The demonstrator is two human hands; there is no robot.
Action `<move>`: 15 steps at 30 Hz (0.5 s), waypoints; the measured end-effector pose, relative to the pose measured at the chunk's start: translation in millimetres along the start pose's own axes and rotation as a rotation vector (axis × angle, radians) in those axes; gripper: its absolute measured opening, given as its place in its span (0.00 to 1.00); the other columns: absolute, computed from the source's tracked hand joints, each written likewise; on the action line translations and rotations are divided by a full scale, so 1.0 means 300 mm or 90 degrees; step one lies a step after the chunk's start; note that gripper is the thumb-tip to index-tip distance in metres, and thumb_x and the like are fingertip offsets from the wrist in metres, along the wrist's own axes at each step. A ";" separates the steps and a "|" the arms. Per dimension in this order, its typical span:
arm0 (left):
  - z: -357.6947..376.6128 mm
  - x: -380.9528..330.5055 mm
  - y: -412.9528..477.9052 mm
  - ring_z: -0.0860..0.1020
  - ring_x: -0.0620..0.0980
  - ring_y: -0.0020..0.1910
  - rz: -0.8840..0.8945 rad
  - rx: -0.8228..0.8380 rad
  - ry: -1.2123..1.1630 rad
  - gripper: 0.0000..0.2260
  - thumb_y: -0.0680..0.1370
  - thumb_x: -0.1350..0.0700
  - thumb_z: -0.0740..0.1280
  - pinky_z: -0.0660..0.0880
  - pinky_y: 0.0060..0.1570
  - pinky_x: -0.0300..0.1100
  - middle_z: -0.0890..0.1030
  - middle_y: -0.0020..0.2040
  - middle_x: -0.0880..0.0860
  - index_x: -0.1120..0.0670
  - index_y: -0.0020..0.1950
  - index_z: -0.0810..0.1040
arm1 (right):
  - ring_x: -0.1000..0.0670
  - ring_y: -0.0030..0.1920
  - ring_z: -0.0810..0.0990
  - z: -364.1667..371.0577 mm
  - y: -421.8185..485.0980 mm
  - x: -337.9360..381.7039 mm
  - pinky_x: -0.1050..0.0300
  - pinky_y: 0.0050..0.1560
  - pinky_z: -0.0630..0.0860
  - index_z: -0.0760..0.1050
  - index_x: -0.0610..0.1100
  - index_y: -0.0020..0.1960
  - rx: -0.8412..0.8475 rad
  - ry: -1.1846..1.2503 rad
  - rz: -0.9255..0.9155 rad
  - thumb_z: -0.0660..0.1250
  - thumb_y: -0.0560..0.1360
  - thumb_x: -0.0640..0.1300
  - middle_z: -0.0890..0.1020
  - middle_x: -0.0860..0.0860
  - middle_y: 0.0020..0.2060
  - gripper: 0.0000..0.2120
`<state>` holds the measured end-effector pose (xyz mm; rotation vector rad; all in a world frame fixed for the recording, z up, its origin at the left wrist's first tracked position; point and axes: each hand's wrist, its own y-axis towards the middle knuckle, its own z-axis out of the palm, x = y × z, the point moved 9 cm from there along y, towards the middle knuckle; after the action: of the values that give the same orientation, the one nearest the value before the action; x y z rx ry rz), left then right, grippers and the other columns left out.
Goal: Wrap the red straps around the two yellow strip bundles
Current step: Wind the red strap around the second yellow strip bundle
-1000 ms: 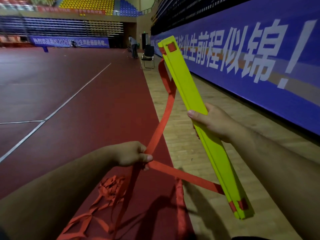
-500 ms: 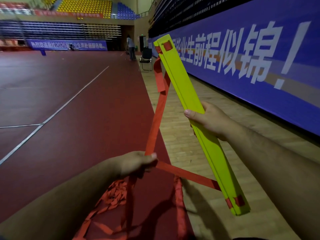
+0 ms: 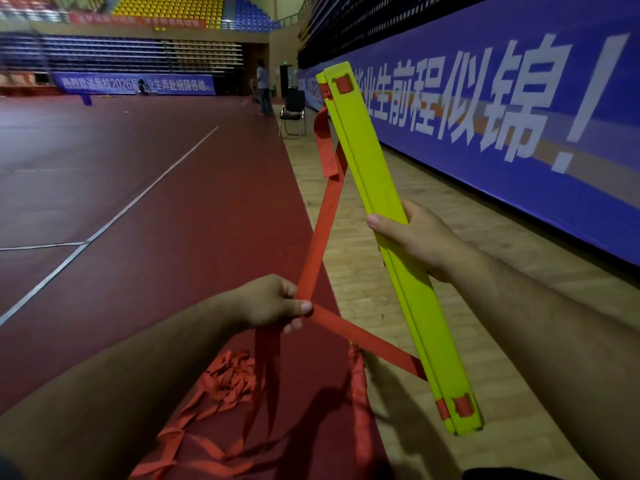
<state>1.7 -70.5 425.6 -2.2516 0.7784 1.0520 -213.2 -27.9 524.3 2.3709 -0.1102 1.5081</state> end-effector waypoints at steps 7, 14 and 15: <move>0.010 -0.013 -0.005 0.83 0.49 0.44 0.061 0.048 -0.008 0.06 0.81 0.62 0.66 0.80 0.50 0.43 0.85 0.45 0.54 0.63 0.51 0.81 | 0.48 0.50 0.85 0.016 -0.024 -0.018 0.44 0.56 0.81 0.76 0.52 0.62 0.022 -0.035 0.002 0.75 0.69 0.51 0.85 0.50 0.51 0.23; 0.043 -0.052 -0.030 0.70 0.50 0.34 0.096 0.043 -0.016 0.11 0.85 0.60 0.58 0.75 0.39 0.40 0.72 0.35 0.54 0.56 0.42 0.68 | 0.42 0.43 0.87 0.031 -0.027 -0.067 0.40 0.44 0.84 0.70 0.53 0.59 -0.066 0.059 0.032 0.72 0.72 0.39 0.85 0.44 0.47 0.21; 0.040 -0.057 -0.033 0.69 0.51 0.34 0.100 0.042 -0.010 0.12 0.84 0.60 0.58 0.74 0.39 0.41 0.72 0.35 0.54 0.56 0.41 0.69 | 0.41 0.42 0.87 0.047 -0.029 -0.079 0.41 0.42 0.84 0.68 0.49 0.62 -0.053 0.094 0.056 0.70 0.73 0.36 0.85 0.41 0.48 0.21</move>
<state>-6.6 -51.1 434.9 -2.1522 0.9825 1.0969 -209.4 -26.7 495.7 2.2083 -0.2395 1.6794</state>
